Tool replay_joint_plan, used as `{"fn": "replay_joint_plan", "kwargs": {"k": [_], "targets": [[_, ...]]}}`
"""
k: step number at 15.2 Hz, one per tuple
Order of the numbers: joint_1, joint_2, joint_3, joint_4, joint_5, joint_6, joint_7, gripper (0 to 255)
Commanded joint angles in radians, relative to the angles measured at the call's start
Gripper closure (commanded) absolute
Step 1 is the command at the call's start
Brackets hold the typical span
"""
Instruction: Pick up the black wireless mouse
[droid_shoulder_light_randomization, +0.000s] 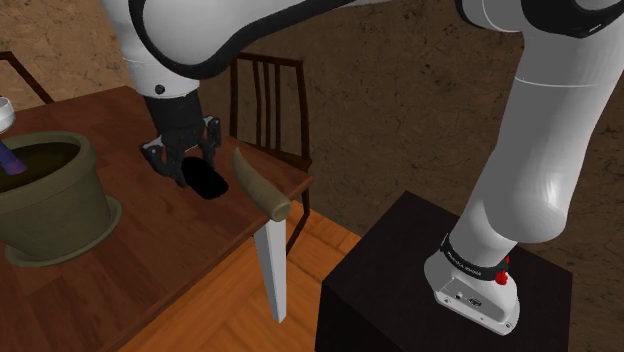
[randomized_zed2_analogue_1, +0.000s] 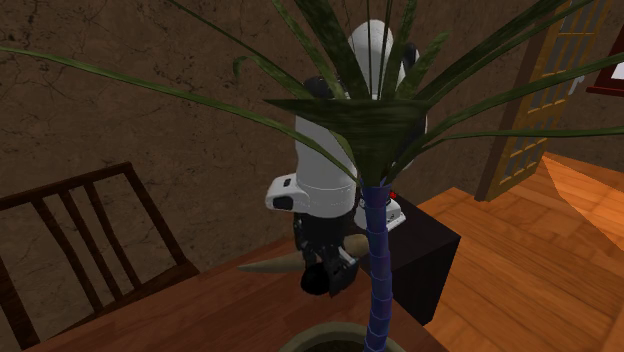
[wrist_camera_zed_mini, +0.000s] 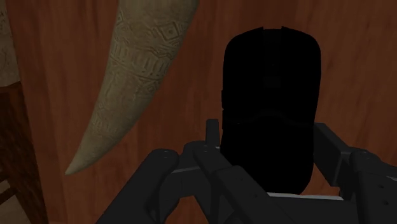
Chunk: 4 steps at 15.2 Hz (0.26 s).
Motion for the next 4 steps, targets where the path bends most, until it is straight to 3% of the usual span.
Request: {"fn": "replay_joint_plan", "kwargs": {"k": [1, 4], "targets": [[0.002, 0.001, 0.001, 0.029, 0.000, -0.028, 0.000, 255], [0.002, -0.001, 0.001, 0.042, 0.002, -0.043, -0.002, 255]]}}
